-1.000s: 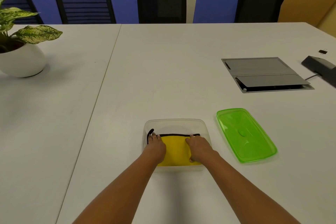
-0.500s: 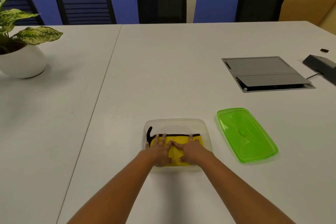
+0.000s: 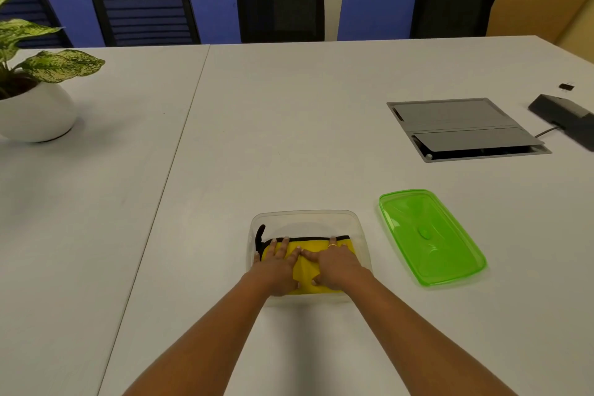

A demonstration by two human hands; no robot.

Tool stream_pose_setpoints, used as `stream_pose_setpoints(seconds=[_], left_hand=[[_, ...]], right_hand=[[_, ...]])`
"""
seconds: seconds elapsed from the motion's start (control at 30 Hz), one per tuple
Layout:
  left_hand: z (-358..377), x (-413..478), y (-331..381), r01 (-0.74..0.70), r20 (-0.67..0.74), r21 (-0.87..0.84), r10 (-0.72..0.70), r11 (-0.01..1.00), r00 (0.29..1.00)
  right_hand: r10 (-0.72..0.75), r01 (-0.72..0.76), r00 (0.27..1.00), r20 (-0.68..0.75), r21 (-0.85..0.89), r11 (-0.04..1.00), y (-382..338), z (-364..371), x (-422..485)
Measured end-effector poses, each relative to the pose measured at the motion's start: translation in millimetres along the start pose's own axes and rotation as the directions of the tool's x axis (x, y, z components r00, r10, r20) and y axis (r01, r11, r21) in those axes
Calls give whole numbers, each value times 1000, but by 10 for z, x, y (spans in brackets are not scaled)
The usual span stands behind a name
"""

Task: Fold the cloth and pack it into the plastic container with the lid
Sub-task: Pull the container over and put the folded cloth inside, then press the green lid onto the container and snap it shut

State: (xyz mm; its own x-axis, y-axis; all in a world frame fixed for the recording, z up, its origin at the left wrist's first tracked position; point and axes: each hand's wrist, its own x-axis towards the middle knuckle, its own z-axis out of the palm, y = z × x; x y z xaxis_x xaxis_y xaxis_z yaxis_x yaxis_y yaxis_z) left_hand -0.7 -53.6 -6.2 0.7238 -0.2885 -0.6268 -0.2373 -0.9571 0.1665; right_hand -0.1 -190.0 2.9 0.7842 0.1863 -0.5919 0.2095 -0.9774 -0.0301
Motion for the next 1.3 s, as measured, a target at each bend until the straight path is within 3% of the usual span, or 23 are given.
stream_pose_setpoints(seconds=[0.1,0.2,0.27,0.33,0.4,0.43,0.6,0.73,0.87,1.13,1.3], left_hand=[[30,-64,1,-9,-276,-41,-3,999,961],[90,-156,-29,-61,-576,-102,-9,993,818],[122,-182,-53,-107,-662,-114,5,988,750],[142,-195,-60,-122,-684,-142,-9,982,729],[154,-201,-41,-100,-688,-153,-33,983,725],[160,-202,-35,-89,-691,-148,-38,985,722],[179,-191,-13,-79,-697,-151,-49,985,716],[183,-180,-19,-78,-708,-145,-49,986,704],[186,-178,-28,-76,-706,-151,-54,986,706],[175,-167,-42,-77,-712,-149,-53,986,700],[170,-191,-108,-32,-701,-155,-87,987,708]], right_hand=[[35,-29,999,-36,141,990,64,8,-55],[118,-8,969,-217,451,892,171,-33,-159],[246,106,856,-454,622,776,259,-87,-242],[405,201,674,-618,681,704,373,-137,-302],[532,153,543,-650,699,699,529,-149,-327],[576,96,522,-629,714,694,614,-137,-322],[662,-291,660,-357,690,662,944,118,-282],[678,-451,690,-252,584,675,998,367,-284],[647,-428,706,-287,555,713,1002,480,-282],[620,-297,725,-300,676,674,926,491,-289],[653,-164,651,-387,768,619,817,291,-333]])
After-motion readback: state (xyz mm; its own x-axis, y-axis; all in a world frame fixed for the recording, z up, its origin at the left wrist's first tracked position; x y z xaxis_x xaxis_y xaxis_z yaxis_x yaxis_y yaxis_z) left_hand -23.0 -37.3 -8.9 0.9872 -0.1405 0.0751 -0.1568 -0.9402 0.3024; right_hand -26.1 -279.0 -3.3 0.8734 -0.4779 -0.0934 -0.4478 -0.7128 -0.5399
